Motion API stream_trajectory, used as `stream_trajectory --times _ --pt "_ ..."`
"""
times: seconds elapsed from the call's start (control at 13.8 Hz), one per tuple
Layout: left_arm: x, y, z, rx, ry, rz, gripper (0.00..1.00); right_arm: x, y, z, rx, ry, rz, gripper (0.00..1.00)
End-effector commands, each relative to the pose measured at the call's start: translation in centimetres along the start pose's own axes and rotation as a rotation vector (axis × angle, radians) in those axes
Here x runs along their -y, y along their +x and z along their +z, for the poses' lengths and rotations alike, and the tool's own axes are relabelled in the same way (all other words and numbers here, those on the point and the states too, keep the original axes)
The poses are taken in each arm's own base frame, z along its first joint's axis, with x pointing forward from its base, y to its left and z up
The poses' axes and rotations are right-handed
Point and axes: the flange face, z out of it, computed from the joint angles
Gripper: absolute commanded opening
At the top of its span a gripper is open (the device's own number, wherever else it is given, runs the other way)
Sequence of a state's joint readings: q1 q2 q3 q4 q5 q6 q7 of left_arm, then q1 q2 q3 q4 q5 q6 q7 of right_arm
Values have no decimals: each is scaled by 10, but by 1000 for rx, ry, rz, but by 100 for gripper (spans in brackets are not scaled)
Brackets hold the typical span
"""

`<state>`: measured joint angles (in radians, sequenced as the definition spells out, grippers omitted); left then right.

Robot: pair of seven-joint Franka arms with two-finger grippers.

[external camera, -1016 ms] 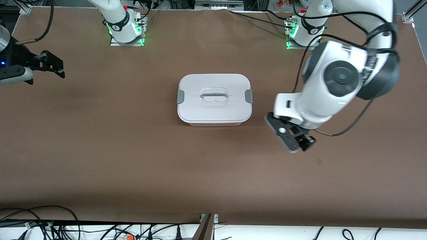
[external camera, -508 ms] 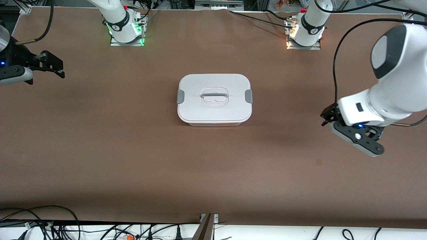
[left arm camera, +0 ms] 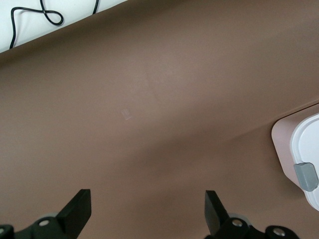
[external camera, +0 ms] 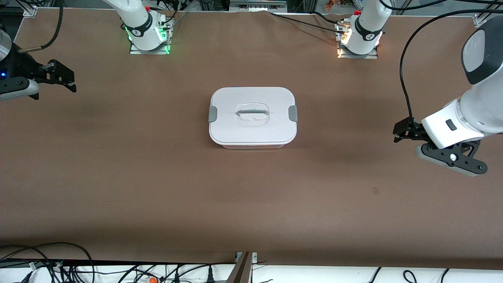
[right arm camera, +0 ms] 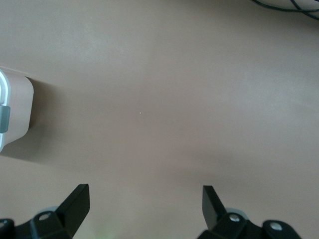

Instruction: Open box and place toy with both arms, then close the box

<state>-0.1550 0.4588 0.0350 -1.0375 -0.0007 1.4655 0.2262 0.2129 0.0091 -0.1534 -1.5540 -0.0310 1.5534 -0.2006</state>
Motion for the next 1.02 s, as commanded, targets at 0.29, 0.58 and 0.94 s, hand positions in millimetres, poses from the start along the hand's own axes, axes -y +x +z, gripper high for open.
stream_trajectory --times 0.29,0.58,0.94 --pt "30 -41 -36 -7 2 -78 100 -1 1 -5 -1 13 13 100" --pt "49 -85 -34 9 -28 -193 100 -6 0 -4 2 14 22 100" --pt "52 -107 -30 11 -47 -215 100 -6 0 -4 2 14 22 100"
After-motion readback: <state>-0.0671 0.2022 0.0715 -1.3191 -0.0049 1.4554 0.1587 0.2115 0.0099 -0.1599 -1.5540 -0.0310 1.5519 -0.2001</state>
